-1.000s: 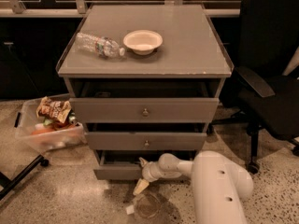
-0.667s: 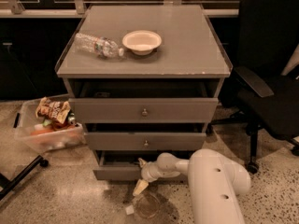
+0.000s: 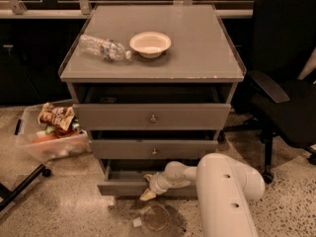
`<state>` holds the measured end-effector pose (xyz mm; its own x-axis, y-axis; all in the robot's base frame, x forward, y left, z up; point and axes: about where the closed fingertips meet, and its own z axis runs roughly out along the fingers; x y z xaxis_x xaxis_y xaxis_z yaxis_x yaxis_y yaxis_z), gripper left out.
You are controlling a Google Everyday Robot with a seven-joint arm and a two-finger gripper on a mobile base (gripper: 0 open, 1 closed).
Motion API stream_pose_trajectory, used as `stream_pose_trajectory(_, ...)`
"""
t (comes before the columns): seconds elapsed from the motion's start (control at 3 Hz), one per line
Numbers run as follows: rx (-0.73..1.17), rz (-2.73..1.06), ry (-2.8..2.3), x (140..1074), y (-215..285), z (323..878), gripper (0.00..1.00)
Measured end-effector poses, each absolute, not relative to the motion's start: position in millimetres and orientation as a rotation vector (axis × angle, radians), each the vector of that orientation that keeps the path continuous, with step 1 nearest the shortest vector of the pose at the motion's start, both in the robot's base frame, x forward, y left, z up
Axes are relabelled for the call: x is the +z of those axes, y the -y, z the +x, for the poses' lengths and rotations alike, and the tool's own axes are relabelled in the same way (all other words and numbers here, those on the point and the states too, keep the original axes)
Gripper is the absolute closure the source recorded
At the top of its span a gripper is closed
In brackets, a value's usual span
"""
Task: Open bottom drawer
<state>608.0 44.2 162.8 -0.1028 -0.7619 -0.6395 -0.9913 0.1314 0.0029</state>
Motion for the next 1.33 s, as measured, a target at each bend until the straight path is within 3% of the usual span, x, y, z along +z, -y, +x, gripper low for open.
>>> stream_pose_trajectory(0.33,0.611,-1.682,-1.922,166.2,-43.7,609.0,0.64)
stream_pose_trajectory(0.67,0.542,-1.689,-1.961,176.4,-26.1,604.8,0.65)
stream_pose_trajectory(1.33,0.537,-1.71,-1.969,182.0,-26.6,582.0,0.22)
